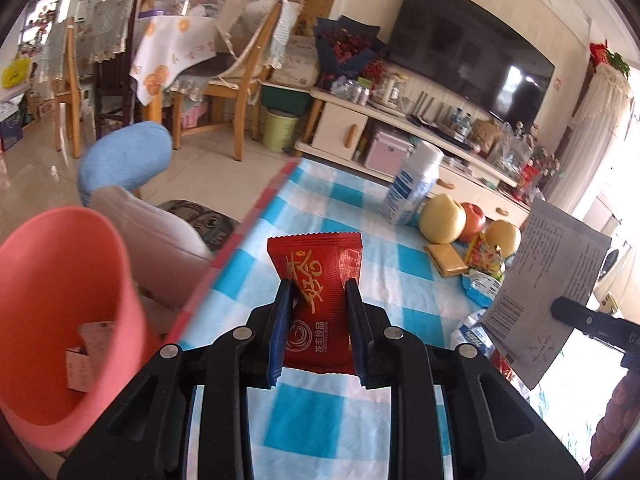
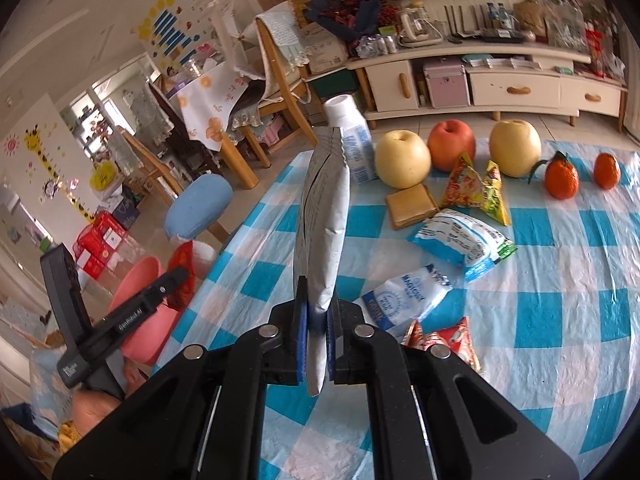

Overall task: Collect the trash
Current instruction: 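Carry both items to the orange bucket and open both tools to drop them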

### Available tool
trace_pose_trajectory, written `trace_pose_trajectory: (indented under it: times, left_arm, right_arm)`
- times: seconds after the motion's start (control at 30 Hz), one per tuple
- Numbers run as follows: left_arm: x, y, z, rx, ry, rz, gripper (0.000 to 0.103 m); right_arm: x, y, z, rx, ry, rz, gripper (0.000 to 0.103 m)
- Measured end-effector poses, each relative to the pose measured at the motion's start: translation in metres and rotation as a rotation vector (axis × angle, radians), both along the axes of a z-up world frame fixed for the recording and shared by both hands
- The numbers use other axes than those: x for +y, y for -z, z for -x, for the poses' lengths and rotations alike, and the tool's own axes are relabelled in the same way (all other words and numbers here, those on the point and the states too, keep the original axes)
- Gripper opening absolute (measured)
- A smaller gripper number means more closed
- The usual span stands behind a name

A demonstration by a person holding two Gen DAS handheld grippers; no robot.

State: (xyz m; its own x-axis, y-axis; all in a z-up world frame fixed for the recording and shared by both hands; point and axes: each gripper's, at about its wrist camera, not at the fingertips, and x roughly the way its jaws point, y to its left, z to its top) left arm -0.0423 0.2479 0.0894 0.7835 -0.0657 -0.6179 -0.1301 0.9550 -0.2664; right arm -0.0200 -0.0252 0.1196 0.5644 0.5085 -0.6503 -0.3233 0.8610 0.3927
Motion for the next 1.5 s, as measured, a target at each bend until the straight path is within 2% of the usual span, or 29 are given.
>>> trace_pose_trajectory:
  times: [0.27,0.63,0.87,1.03,1.23,1.5]
  left_arm:
    - [0.035,-0.011,0.018,-0.032,-0.084,-0.035,0.028]
    - [0.079,-0.023,0.037,-0.046,-0.191,-0.096,0.028]
    - [0.118,-0.025,0.048,-0.040,-0.289,-0.094,0.028]
    - [0.145,-0.023,0.053,-0.026,-0.353,-0.075,0.028]
    - [0.172,-0.019,0.057,-0.009,-0.412,-0.051,0.028]
    - [0.196,-0.012,0.060,0.015,-0.463,-0.028,0.028]
  right_arm:
    - [0.038,-0.008,0.013,-0.033,-0.078,0.024,0.008]
    - [0.105,-0.033,0.036,-0.107,-0.178,0.006,0.009]
    - [0.164,-0.041,0.044,-0.126,-0.242,-0.026,0.009]
    - [0.210,-0.044,0.047,-0.133,-0.310,-0.005,0.009]
    - [0.255,-0.033,0.043,-0.098,-0.360,-0.009,0.009]
    - [0.293,-0.011,0.039,-0.026,-0.407,-0.031,0.009]
